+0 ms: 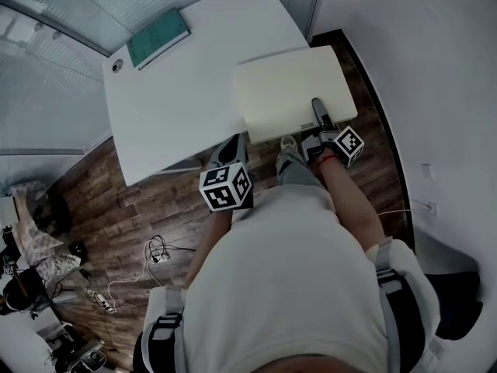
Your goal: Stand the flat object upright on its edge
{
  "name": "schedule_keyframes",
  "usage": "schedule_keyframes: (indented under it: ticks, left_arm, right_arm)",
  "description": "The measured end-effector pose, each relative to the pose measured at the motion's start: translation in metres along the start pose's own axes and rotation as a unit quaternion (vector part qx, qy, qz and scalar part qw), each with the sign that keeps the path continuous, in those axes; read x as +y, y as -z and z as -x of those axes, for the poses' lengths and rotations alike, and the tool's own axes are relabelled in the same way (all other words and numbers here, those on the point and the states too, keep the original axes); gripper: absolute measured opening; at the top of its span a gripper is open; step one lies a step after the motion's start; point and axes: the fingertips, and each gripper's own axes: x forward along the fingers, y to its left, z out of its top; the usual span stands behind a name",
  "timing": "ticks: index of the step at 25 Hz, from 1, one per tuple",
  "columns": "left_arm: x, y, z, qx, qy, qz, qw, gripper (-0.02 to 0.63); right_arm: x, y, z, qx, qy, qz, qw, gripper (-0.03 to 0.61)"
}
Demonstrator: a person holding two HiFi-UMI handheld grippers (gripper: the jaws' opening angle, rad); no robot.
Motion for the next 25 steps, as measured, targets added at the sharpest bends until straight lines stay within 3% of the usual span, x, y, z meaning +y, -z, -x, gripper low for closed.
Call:
schedule_keyframes:
  ticks: [25]
  left_arm:
    - [0.001, 0.004, 0.016, -0.007, 0.004, 0.000, 1.0000, 0.020]
  right_arm:
    - [0.024, -0.006, 0.001, -0.005, 0.024, 0.022, 0.999, 0.258]
